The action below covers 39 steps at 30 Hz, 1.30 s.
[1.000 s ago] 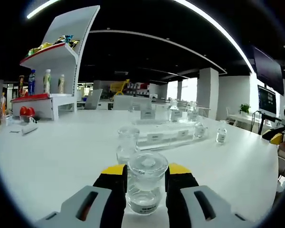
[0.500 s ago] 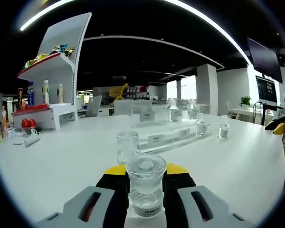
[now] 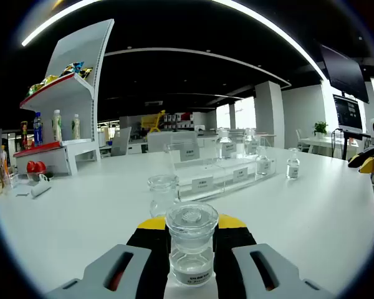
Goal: Identify the label on the chemical reagent bottle, grasp the chemical reagent bottle, and place it in the designated position on the reagent rack
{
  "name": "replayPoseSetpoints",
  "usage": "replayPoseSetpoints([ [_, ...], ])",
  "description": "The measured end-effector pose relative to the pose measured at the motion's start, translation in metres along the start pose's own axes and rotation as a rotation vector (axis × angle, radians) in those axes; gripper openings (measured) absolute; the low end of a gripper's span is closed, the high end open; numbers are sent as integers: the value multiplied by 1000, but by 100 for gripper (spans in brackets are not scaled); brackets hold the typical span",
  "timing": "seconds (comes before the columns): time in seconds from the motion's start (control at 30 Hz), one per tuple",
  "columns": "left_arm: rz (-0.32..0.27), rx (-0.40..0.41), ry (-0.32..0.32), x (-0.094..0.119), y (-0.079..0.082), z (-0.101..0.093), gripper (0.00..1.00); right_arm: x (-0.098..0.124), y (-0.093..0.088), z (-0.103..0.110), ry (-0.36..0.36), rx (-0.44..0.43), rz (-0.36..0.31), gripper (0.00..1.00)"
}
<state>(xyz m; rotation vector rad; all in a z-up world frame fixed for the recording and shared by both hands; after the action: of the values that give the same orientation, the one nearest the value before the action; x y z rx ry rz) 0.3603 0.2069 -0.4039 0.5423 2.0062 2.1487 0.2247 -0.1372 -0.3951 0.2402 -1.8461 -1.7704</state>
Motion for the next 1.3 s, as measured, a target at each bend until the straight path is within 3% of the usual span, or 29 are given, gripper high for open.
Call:
replayPoseSetpoints([
  [0.33,-6,22,-11,-1,6,1,26,0,1,1,5,-3,-2,33],
  [1.3,-1,140,-152,-14,42,-19,26,3,5,2,14,-1,-16,33],
])
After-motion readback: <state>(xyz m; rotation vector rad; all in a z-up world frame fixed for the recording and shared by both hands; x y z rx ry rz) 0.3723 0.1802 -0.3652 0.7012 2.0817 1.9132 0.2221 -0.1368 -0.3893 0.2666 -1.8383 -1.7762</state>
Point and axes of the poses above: the point that each gripper's makers call its tool centre point, and the gripper's own axes: x roughly backward along the fingers, z roughly to its left, y roughly out of its top, the point moved 2 cm from there along x, roughly backward along the fingers, and after that the axes turned 1 degree about z, right-handed, at the moved point
